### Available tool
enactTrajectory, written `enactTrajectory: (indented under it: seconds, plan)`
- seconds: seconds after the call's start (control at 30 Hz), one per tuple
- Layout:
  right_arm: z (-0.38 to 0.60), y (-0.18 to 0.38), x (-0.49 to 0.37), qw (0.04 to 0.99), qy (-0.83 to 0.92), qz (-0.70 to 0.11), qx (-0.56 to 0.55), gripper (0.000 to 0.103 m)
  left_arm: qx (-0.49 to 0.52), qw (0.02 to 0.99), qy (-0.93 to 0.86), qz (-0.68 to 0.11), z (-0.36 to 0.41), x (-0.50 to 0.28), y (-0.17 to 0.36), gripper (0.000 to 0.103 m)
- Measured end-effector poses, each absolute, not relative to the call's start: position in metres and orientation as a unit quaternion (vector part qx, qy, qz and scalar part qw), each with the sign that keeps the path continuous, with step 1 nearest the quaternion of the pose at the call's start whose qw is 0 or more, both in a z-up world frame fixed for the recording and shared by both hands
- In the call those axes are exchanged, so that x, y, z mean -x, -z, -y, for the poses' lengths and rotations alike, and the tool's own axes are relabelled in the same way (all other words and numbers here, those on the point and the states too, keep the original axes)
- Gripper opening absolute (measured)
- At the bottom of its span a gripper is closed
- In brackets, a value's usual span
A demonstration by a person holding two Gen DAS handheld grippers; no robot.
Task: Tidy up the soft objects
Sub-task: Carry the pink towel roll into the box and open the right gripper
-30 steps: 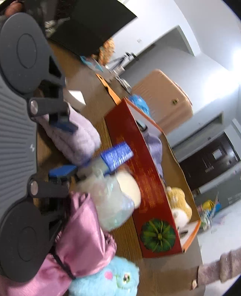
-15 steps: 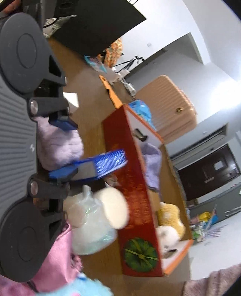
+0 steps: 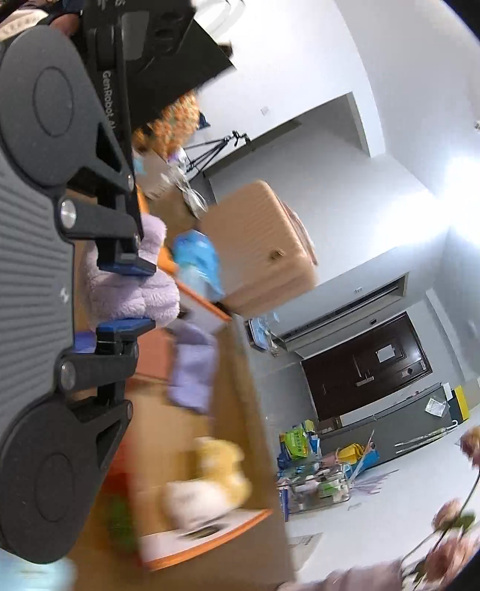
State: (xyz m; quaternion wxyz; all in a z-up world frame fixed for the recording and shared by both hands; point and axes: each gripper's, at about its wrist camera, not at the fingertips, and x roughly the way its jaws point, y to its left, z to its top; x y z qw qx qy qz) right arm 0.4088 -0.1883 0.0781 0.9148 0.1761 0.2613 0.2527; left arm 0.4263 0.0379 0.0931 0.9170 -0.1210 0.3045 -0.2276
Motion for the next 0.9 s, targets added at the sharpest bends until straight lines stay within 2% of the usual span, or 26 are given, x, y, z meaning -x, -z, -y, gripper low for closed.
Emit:
enactTrajectory:
  seconds: [0.1, 0.2, 0.27, 0.3, 0.43, 0.47, 0.5, 0.53, 0.57, 0.63, 0.73, 0.8, 0.87, 0.9]
  plan:
    - [0.167, -0.079, -0.487, 0.915, -0.229, -0.299, -0.148, 0.023, 0.090, 0.912, 0.197, -0.347, -0.032, -0.507, -0.084, 0.020]
    - [0.144, -0.054, -0.554, 0.902, -0.208, -0.362, -0.112, 0.023, 0.037, 0.908, 0.161, -0.384, -0.021, -0.554, -0.053, 0.022]
    - [0.134, -0.028, -0.584, 0.886, -0.207, -0.406, -0.087, 0.024, -0.029, 0.912, 0.123, -0.389, -0.011, -0.569, -0.032, 0.022]
    - [0.133, -0.016, -0.592, 0.874, -0.206, -0.430, -0.093, 0.024, -0.043, 0.913, 0.127, -0.385, -0.009, -0.572, -0.027, 0.021]
    - [0.138, -0.002, -0.606, 0.852, -0.209, -0.464, -0.124, 0.027, -0.071, 0.910, 0.152, -0.379, -0.007, -0.563, -0.023, 0.027]
    - [0.139, -0.001, -0.609, 0.848, -0.209, -0.470, -0.128, 0.030, -0.074, 0.909, 0.156, -0.379, -0.006, -0.563, -0.023, 0.030]
    - [0.141, 0.001, -0.613, 0.843, -0.207, -0.479, -0.133, 0.041, -0.073, 0.908, 0.159, -0.380, -0.007, -0.564, -0.023, 0.031]
    - [0.143, 0.002, -0.615, 0.840, -0.199, -0.485, -0.139, 0.046, -0.073, 0.908, 0.156, -0.382, -0.005, -0.566, -0.025, 0.032]
    - [0.143, 0.000, -0.615, 0.840, -0.195, -0.487, -0.140, 0.050, -0.075, 0.908, 0.149, -0.384, -0.004, -0.565, -0.026, 0.036]
    - [0.150, -0.015, -0.604, 0.848, -0.198, -0.472, -0.140, 0.050, -0.068, 0.910, 0.142, -0.383, -0.007, -0.559, -0.037, 0.042]
    - [0.169, -0.049, -0.579, 0.865, -0.204, -0.437, -0.138, 0.050, -0.059, 0.917, 0.141, -0.368, -0.012, -0.541, -0.062, 0.045]
    - [0.188, -0.078, -0.553, 0.882, -0.198, -0.409, -0.128, 0.052, -0.050, 0.924, 0.137, -0.353, -0.019, -0.522, -0.085, 0.050]
    - [0.207, -0.101, -0.527, 0.894, -0.192, -0.387, -0.120, 0.057, -0.041, 0.930, 0.135, -0.340, -0.026, -0.502, -0.102, 0.060]
    - [0.219, -0.112, -0.511, 0.900, -0.188, -0.377, -0.115, 0.058, -0.035, 0.932, 0.131, -0.336, -0.030, -0.490, -0.111, 0.061]
